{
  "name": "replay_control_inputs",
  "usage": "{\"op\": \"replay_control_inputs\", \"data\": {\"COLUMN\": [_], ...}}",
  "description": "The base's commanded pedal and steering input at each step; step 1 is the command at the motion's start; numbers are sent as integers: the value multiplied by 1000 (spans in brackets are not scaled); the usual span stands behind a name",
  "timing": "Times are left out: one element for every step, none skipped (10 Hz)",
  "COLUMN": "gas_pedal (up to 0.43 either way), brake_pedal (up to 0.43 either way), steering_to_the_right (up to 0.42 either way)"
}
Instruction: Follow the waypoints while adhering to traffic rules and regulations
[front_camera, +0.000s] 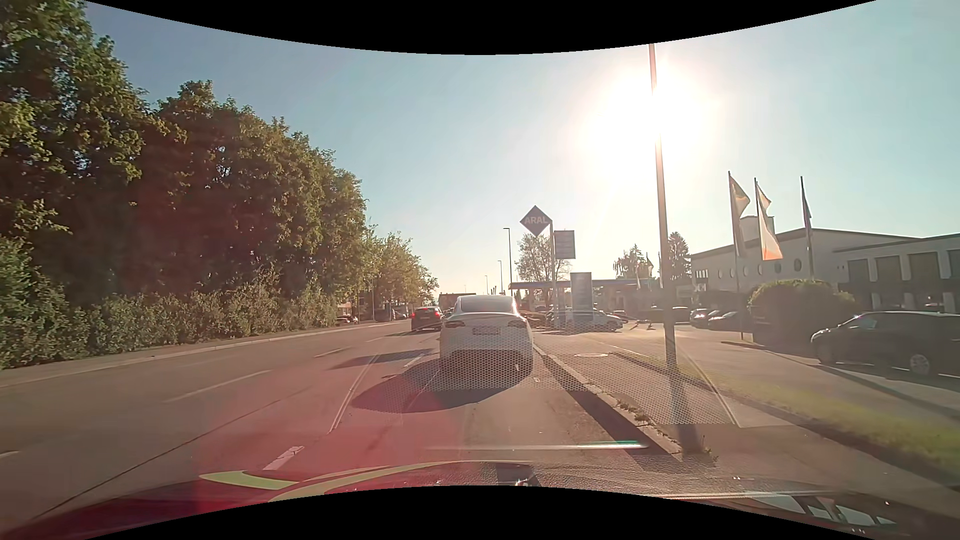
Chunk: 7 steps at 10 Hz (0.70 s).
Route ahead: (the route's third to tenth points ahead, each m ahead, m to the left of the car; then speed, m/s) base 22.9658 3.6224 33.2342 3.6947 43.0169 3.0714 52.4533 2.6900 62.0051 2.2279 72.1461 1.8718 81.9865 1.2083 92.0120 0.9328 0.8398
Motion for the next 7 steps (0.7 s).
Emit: {"op": "replay_control_inputs", "data": {"gas_pedal": [0,0,0,0,0,0,0], "brake_pedal": [0,0,0,0,0,0,0], "steering_to_the_right": [-2,-2,-2,-2,-2,-2,-2]}}
